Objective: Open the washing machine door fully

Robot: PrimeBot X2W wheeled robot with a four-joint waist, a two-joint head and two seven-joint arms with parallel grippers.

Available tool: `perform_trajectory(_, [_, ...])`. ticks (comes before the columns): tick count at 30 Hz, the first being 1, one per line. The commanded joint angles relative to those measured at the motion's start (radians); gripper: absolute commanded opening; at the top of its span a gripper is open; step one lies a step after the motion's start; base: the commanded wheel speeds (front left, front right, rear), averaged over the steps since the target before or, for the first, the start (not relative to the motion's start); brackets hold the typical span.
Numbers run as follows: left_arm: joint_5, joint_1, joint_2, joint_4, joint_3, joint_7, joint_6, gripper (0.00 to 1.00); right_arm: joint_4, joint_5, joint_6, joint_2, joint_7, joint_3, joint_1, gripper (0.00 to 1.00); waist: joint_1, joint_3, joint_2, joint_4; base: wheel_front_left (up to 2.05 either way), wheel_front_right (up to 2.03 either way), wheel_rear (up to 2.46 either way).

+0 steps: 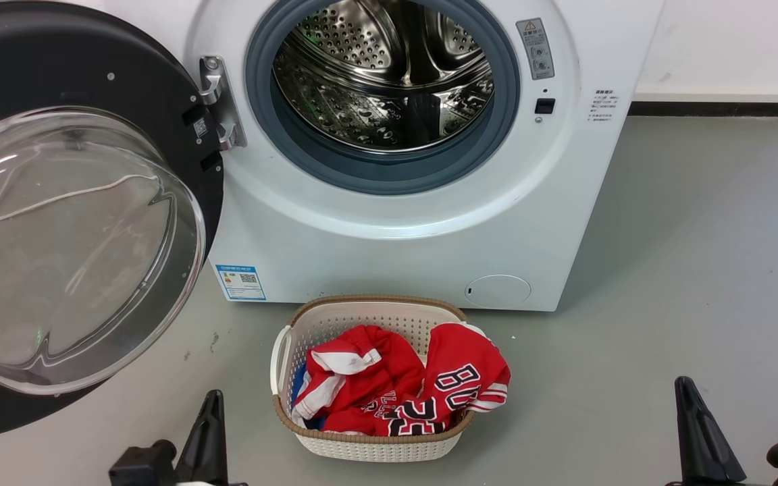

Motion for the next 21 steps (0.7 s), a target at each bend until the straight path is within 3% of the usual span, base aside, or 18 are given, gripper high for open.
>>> perform_trajectory(1, [-0.058, -0.03, 0.0, -0.01, 0.009, 0.012, -0.007, 0.0, -0.005, 0.061, 0.0, -0.009, 0.009, 0.002, -0.032, 0.0, 0.0, 0.0, 0.0, 0.0, 0.0, 0.0, 0.0])
perform_trajectory(21, [-0.416, -0.087, 0.0, 0.021, 0.043, 0.099, -0.032, 0.0, 0.06, 0.415, 0.0, -0.025, 0.079, 0.006, -0.107, 0.0, 0.0, 0.003, 0.0, -0.005, 0.0, 0.0, 0.0])
